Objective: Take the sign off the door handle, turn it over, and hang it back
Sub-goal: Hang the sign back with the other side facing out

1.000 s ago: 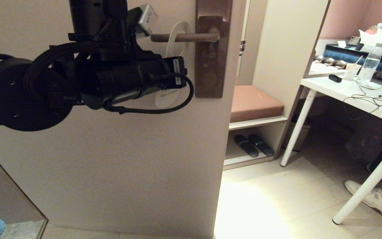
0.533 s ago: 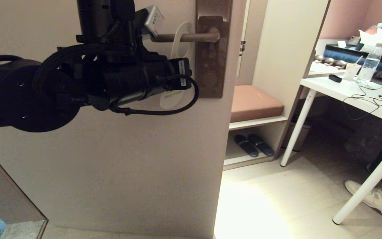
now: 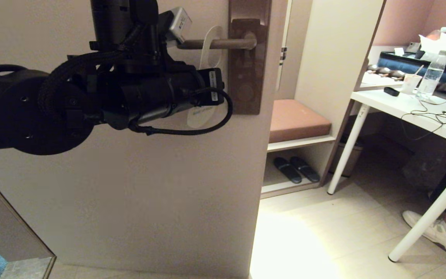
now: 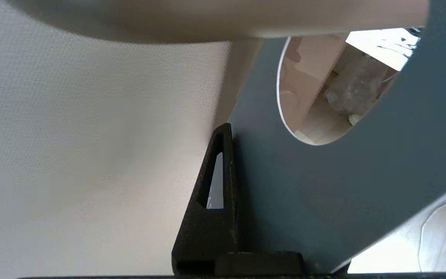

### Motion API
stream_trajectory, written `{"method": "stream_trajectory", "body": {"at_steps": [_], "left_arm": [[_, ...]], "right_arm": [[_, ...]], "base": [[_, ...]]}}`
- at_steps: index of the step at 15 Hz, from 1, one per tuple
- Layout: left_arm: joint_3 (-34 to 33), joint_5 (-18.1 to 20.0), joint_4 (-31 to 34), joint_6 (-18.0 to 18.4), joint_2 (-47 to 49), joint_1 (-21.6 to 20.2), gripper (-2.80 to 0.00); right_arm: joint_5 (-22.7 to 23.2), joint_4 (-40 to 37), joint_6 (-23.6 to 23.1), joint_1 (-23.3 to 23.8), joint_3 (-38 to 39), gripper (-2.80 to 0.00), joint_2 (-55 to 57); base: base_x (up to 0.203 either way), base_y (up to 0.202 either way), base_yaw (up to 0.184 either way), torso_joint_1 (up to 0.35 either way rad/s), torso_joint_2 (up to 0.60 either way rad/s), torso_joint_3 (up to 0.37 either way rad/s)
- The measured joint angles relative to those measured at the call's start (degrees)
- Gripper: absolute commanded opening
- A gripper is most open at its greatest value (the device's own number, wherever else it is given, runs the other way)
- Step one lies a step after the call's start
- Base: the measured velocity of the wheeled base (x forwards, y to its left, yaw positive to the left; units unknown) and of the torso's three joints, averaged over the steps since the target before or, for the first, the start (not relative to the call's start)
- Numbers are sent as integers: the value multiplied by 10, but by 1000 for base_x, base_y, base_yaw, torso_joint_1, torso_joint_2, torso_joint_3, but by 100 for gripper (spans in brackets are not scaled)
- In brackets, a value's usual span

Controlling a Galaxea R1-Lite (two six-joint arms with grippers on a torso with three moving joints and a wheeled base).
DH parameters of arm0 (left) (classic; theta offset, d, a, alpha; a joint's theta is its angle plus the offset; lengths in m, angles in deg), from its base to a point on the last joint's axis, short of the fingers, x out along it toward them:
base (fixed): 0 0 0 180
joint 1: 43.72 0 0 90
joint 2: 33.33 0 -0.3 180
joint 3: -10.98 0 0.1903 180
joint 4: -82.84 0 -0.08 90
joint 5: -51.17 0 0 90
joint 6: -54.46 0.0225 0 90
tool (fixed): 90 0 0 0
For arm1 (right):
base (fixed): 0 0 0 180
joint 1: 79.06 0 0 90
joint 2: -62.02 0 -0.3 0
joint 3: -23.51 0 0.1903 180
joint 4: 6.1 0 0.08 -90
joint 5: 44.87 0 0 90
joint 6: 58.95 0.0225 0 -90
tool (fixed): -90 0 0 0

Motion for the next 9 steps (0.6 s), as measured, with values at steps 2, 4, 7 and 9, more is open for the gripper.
{"method": "stream_trajectory", "body": {"at_steps": [2,4,7,9], "left_arm": [[0,-3,0,-1,-1,4,-280],[-1,-13,2,0,-1,9,0],[-1,-18,0,-1,-2,14,0],[-2,-18,0,-3,-3,15,0]], "right_arm": [[0,0,0,0,0,-280,0],[0,0,0,0,0,-280,0],[0,0,0,0,0,-280,0],[0,0,0,0,0,-280,0]], "base": [[0,0,0,0,0,0],[0,0,0,0,0,0],[0,0,0,0,0,0],[0,0,0,0,0,0]]}}
